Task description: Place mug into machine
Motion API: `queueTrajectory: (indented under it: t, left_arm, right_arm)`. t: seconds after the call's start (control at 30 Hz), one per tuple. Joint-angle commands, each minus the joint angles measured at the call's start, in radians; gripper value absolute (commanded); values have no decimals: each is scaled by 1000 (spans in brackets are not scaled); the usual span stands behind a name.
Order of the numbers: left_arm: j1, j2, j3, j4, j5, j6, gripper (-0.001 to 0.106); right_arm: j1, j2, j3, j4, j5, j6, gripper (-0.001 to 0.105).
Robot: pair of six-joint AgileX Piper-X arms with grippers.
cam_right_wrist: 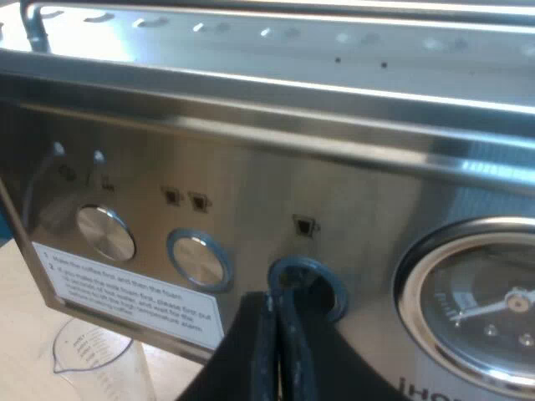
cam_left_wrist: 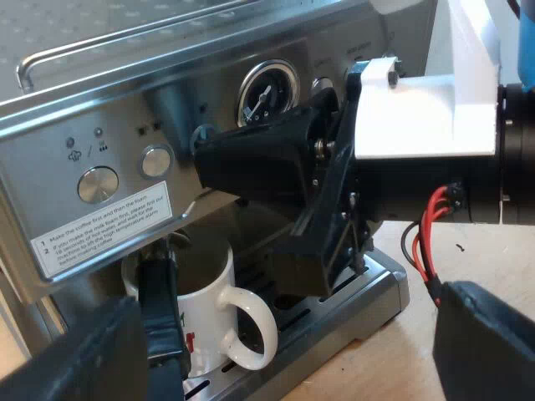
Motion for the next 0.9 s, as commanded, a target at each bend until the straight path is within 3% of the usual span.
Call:
queueTrajectory:
  t: [0.03,0.3,0.5,0.53,0.57,0.73,0.9]
  left_arm:
    - [-1,-1,-10,-11,7,9,71]
    - [-1,-1,-10,-11,7,9,71]
    - [-1,-1,-19,0,7,9,71]
    - [-1,-1,-29,13,7,9,71]
    - [-1,-1,-54,17,7,9,71]
    - [5,17,-131,19,-88,9,71]
    - [79,69,-222,19,-75,9,71]
  right_arm:
    - [1,-45,-12,62,18,-15,0]
    - [2,-185,-12,255,8,14,2]
    - [2,-261,-12,327,-46,16,34]
    - [2,-293,-12,357,-45,16,56]
    - [0,-322,-12,388,-45,16,71]
    - [-44,-365,-12,417,-41,11,71]
    - [-152,-403,-12,420,-51,11,71]
